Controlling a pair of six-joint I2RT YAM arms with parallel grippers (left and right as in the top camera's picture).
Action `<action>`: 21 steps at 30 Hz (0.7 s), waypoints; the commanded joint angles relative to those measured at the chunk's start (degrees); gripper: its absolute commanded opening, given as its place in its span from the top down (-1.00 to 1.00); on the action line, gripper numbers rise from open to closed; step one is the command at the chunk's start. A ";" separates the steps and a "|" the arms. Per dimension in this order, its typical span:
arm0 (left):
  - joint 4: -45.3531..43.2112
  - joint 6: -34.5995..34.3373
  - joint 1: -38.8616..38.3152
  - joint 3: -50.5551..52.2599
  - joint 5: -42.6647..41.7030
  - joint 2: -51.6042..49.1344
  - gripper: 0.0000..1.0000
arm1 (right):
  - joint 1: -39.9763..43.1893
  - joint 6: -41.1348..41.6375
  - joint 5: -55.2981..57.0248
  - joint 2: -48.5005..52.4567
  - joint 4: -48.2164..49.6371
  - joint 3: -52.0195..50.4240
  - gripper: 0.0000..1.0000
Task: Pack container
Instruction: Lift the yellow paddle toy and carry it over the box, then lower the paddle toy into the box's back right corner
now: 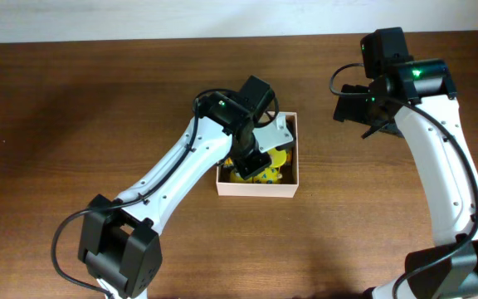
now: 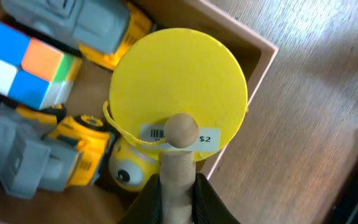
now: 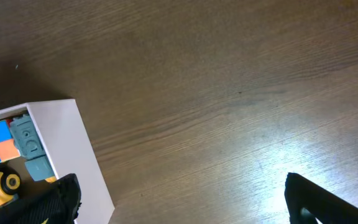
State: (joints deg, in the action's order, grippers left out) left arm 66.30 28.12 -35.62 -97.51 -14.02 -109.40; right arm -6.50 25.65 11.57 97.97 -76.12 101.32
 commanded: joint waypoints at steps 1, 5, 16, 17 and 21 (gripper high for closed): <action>-1.14 1.75 -0.28 -0.98 -2.36 -0.52 0.87 | 0.20 0.07 1.14 -1.07 0.00 0.48 -0.98; -2.62 1.75 -0.28 0.00 -2.97 -0.68 0.87 | 0.20 0.07 1.14 -1.07 0.00 0.48 -0.97; -2.91 1.75 -0.42 0.31 -3.39 -7.04 0.88 | 0.20 0.07 1.14 -1.07 0.00 0.48 -0.98; -2.91 1.75 -0.50 0.31 -3.37 -7.48 0.88 | 0.20 0.07 1.14 -1.07 0.00 0.48 -0.98; -2.97 1.75 -0.66 0.31 -3.37 -7.69 0.43 | 0.20 0.07 1.14 -1.07 0.00 0.48 -0.98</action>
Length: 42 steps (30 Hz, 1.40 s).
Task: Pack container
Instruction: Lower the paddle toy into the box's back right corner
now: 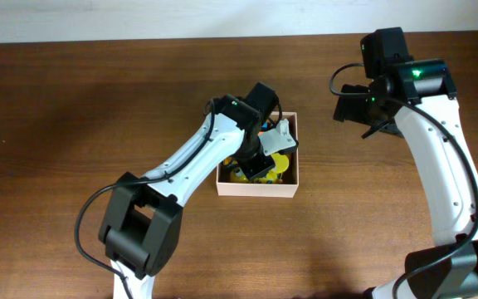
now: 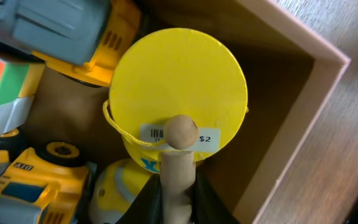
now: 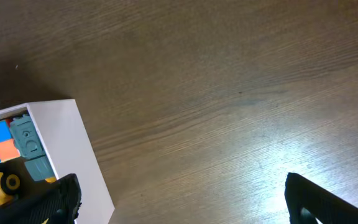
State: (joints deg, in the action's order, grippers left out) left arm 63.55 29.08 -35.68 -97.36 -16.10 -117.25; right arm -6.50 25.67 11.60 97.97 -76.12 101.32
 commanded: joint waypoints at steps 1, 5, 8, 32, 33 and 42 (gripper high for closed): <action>-0.35 0.79 -0.59 0.15 -1.29 0.15 0.16 | 0.20 0.04 1.11 -1.07 0.00 0.48 -0.98; -0.63 0.79 -0.59 0.15 -1.29 0.15 -0.47 | 0.20 0.04 1.11 -1.07 0.00 0.48 -0.98; -0.66 0.79 -0.59 0.15 -1.29 0.15 -0.54 | 0.20 0.04 1.11 -1.07 0.00 0.48 -0.98; -15.39 -18.12 -0.52 -0.96 7.63 0.15 -0.62 | 0.20 0.04 1.11 -1.07 0.00 0.48 -0.98; -16.24 -19.54 -0.52 -0.96 8.74 0.15 -0.61 | 0.20 0.04 1.11 -1.07 0.00 0.48 -0.97; -20.57 -28.20 -0.55 -0.94 11.91 0.13 -0.29 | 0.20 0.04 1.11 -1.07 0.00 0.48 -0.98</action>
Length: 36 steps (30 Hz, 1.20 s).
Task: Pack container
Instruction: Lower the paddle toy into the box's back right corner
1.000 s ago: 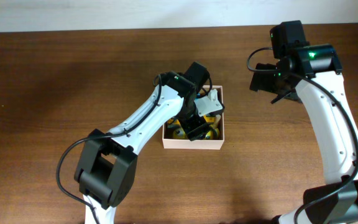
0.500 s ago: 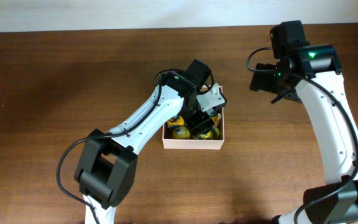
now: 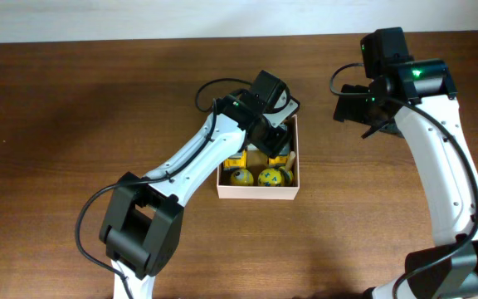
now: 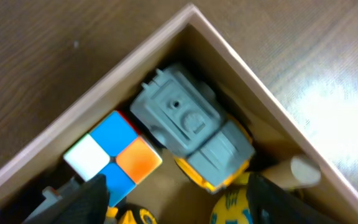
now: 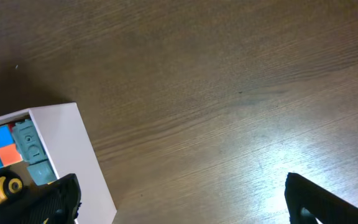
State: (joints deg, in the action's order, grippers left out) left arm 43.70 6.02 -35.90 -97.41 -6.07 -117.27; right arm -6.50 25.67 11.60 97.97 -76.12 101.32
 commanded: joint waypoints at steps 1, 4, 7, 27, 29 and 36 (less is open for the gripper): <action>-0.98 -5.66 -0.33 -0.90 1.86 0.15 -0.22 | 0.20 0.04 1.11 -1.07 0.00 0.48 -0.98; -1.40 -6.78 -0.33 -0.90 1.86 0.04 -0.14 | 0.20 0.04 1.11 -1.07 0.00 0.48 -0.98; -1.75 -8.59 -0.33 -0.90 1.84 -0.04 -0.06 | 0.20 0.04 1.11 -1.07 0.00 0.48 -0.98; -2.34 -10.51 -5.46 -0.90 2.93 -0.15 0.15 | 0.20 0.04 1.11 -1.07 0.00 0.48 -0.98; -2.16 -10.51 -5.46 -0.90 2.95 -0.15 0.15 | 0.20 0.04 1.09 -1.07 0.00 0.48 -0.98; -1.90 -10.51 -5.46 -0.87 4.87 -0.50 0.15 | 0.20 0.04 1.11 -1.07 0.00 0.48 -0.98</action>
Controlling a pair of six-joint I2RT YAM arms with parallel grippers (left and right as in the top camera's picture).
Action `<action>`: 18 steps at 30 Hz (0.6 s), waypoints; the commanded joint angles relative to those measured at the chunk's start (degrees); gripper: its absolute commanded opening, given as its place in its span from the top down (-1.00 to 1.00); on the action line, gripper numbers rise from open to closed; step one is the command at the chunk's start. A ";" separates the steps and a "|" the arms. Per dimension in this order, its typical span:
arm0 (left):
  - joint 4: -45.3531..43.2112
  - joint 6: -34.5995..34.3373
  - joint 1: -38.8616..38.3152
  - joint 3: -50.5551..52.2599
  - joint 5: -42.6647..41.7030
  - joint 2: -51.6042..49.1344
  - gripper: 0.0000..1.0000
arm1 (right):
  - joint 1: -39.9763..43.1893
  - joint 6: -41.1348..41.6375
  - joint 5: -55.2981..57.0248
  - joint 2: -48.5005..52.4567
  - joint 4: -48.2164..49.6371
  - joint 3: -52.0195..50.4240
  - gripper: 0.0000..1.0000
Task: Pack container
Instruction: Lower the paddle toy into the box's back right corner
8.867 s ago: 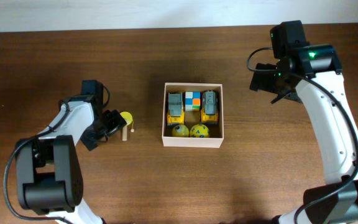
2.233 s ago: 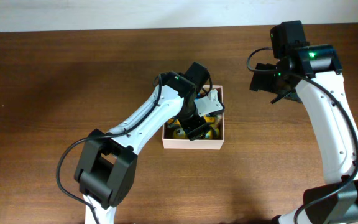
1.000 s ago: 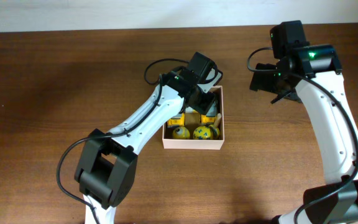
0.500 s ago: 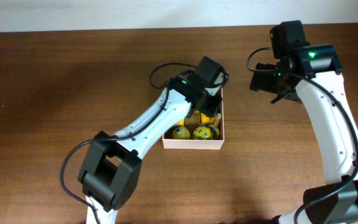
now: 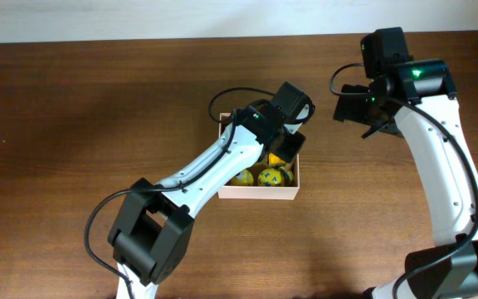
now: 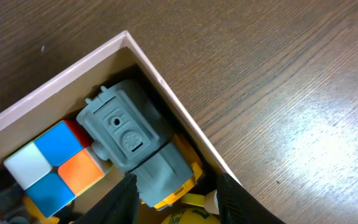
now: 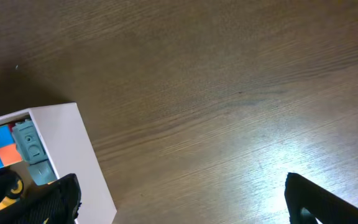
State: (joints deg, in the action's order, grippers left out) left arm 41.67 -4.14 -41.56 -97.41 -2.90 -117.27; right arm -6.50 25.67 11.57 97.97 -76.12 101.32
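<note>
The white cardboard box sits mid-table, with toys inside. In the left wrist view its corner rim frames a grey and yellow toy truck and a coloured cube. The yellow toy with the wooden handle lies in the box, its handle end against the wall. My left gripper hangs open just above the box's far right corner, holding nothing. My right gripper is open over bare wood to the right of the box.
Two yellow round toys lie along the box's near wall. The left arm stretches across the box from the lower left. The right arm stands along the table's right side.
My left gripper has shifted to the right, from over the box's middle to its far right corner, and stays open. The right arm has not moved.
My left gripper was shut on the wooden handle of the yellow round toy over the box, then held it lower inside the box. Later it was open with the toy lying in the box, and now it hangs open at the box's corner.
</note>
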 commanded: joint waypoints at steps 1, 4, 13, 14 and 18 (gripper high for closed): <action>0.13 -0.35 0.20 -0.87 1.70 -0.81 0.15 | 0.20 0.04 1.14 -1.07 0.02 0.48 -0.98; 0.24 -0.37 0.20 -0.87 1.68 -1.90 0.15 | 0.20 0.04 1.14 -1.07 0.00 0.48 -0.98; 0.52 -0.35 0.20 -0.87 1.77 -4.17 0.17 | 0.20 0.04 1.14 -1.07 0.00 0.48 -0.98; 0.48 -0.35 0.20 -0.90 1.90 -4.17 0.17 | 0.20 0.04 1.14 -1.07 0.00 0.48 -0.98; 0.57 -0.35 0.26 -0.90 2.67 -4.17 0.17 | 0.20 0.04 1.14 -1.07 0.00 0.48 -0.98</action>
State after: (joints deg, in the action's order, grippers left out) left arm 42.15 -4.16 -41.56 -97.43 -1.19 -120.70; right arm -6.50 25.69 11.60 97.97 -76.12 101.32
